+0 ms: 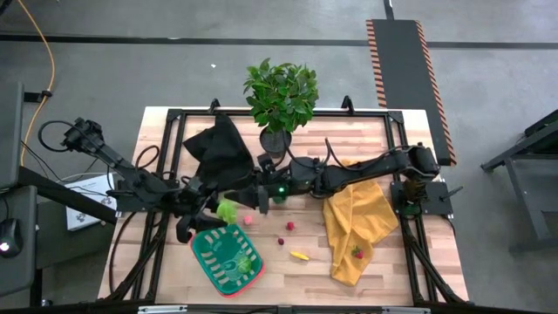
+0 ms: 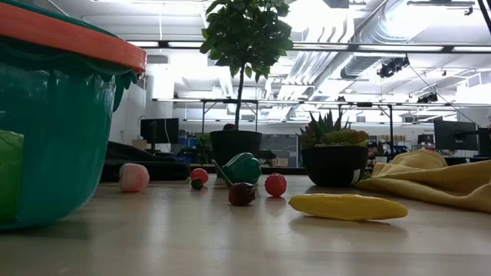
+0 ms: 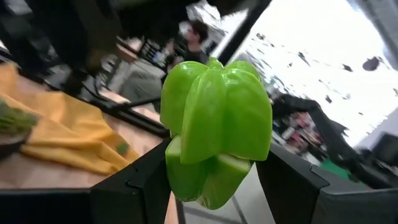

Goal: Pick and placing Produce into tupperware
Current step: Put the green starfruit into the blue basket, then put the red strawberry into the blue basket

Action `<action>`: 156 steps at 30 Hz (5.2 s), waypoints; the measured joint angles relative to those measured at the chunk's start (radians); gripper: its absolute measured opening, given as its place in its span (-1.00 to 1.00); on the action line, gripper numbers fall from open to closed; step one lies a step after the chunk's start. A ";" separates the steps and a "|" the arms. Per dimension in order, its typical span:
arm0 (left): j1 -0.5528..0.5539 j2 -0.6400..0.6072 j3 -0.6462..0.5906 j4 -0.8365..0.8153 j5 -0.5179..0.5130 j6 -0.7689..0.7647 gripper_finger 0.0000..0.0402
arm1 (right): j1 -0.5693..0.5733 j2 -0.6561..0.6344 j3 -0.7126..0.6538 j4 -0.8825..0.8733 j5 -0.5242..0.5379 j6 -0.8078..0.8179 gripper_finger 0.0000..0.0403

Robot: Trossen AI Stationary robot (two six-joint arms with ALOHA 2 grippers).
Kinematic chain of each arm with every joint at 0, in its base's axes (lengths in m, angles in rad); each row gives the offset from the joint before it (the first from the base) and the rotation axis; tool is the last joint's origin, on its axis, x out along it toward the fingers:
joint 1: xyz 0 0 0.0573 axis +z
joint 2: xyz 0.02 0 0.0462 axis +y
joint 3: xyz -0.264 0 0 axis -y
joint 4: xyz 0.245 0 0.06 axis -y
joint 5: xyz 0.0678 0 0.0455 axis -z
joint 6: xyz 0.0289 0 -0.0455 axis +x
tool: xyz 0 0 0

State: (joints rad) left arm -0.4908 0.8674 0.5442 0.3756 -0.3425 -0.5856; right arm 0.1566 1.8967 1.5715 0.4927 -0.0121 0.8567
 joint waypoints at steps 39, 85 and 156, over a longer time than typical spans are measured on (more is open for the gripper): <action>-0.008 0.157 0.019 -0.605 0.446 -0.077 0.01 | 0.087 -0.027 0.000 -0.365 -0.078 0.032 0.49; -0.053 0.368 0.084 -0.658 0.334 -0.126 0.22 | 0.132 -0.027 0.000 -0.519 -0.179 -0.018 0.49; 0.294 -0.139 0.525 -1.267 0.270 0.010 -0.69 | 0.615 -0.511 -0.393 -1.429 0.195 0.943 0.09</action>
State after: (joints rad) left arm -0.1963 0.7284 1.0691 -0.8912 -0.0724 -0.5757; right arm 0.7721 1.3857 1.1780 -0.9364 0.1828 1.7997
